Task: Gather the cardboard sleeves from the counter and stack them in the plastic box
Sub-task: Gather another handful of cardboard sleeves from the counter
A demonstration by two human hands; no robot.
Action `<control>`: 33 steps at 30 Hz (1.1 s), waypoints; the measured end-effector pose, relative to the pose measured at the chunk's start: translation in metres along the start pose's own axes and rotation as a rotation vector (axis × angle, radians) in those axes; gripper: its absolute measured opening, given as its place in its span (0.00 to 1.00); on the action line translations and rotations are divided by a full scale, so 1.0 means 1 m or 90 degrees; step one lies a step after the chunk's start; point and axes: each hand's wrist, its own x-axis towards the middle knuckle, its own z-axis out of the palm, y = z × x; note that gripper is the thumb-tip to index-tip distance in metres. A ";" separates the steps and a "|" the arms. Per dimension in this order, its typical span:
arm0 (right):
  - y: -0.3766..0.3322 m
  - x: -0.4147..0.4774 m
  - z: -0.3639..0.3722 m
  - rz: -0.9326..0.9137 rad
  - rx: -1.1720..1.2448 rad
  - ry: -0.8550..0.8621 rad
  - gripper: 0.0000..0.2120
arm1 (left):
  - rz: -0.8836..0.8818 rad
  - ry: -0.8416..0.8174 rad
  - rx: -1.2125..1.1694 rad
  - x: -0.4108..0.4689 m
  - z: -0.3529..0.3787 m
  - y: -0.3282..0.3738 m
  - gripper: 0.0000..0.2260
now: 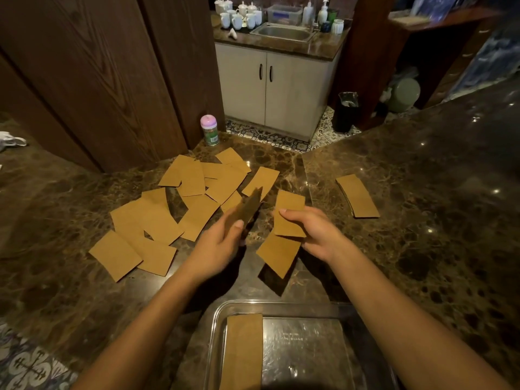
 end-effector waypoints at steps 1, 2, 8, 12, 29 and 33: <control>-0.003 -0.002 0.000 -0.006 0.029 0.018 0.10 | -0.050 -0.009 -0.124 0.000 -0.005 0.006 0.12; -0.006 -0.004 -0.001 -0.016 0.052 0.027 0.10 | -0.090 -0.013 -0.227 0.001 -0.009 0.012 0.11; -0.020 -0.015 0.010 -0.101 0.100 0.008 0.09 | -0.196 0.070 -0.488 0.003 -0.012 0.043 0.10; -0.021 -0.017 0.026 -0.172 0.021 0.052 0.12 | -0.202 0.023 -0.602 0.007 0.002 0.046 0.10; -0.034 -0.063 0.004 -0.431 -0.142 0.041 0.12 | -0.137 0.075 -0.743 -0.007 0.010 0.044 0.25; -0.029 -0.073 -0.004 -0.586 -0.401 0.001 0.22 | -0.131 0.073 -0.766 -0.013 0.018 0.051 0.28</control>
